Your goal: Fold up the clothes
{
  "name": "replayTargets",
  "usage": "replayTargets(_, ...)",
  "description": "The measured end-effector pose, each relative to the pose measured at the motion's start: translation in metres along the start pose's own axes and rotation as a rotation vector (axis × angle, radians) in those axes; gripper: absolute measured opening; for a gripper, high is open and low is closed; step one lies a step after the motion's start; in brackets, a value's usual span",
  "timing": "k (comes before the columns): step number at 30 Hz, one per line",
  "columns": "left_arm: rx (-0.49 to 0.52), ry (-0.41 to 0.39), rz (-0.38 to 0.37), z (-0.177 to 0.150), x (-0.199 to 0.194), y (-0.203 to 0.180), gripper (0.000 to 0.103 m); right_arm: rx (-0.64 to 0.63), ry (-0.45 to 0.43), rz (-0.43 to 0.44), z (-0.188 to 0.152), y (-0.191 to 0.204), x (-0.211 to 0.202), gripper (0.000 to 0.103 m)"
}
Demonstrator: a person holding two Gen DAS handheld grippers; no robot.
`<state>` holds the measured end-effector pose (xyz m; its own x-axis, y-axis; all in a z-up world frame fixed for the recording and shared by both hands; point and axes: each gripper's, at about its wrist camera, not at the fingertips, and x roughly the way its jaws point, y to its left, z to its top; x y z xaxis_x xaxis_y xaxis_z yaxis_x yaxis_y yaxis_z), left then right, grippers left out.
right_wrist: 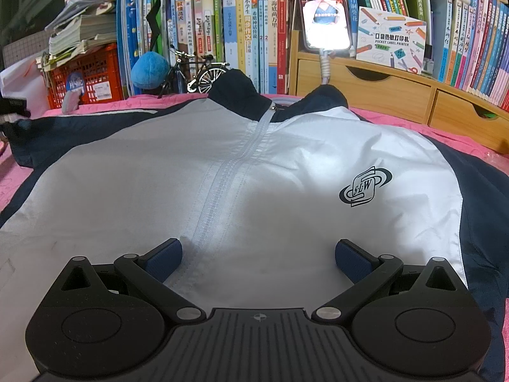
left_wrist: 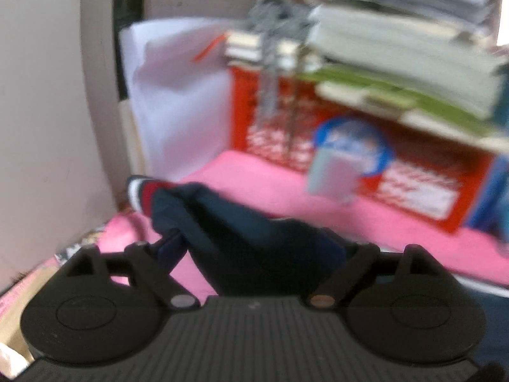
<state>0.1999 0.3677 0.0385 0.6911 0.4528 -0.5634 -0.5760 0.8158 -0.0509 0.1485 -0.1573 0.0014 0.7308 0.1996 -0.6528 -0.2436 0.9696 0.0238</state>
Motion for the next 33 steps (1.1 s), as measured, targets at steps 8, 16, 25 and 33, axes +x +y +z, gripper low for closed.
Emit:
replayTargets(8,0.189,-0.068,-0.269,-0.023,-0.092,-0.068,0.089,-0.001,0.0,0.0,0.0,0.0,0.0,0.103)
replayTargets(16,0.424,0.093,-0.632,-0.132,-0.153,-0.151,0.088,-0.017,0.023,-0.013,0.005,0.002,0.0,0.103)
replayTargets(25,0.393,0.058,-0.287,-0.13,-0.117,-0.109,0.086,-0.169,-0.098,-0.094,0.005,-0.025,-0.153,0.102)
replayTargets(33,0.226,-0.081,-0.557,-0.17,-0.239,-0.071,0.084,-0.074,-0.375,-0.214,-0.07,-0.034,-0.276,0.103)
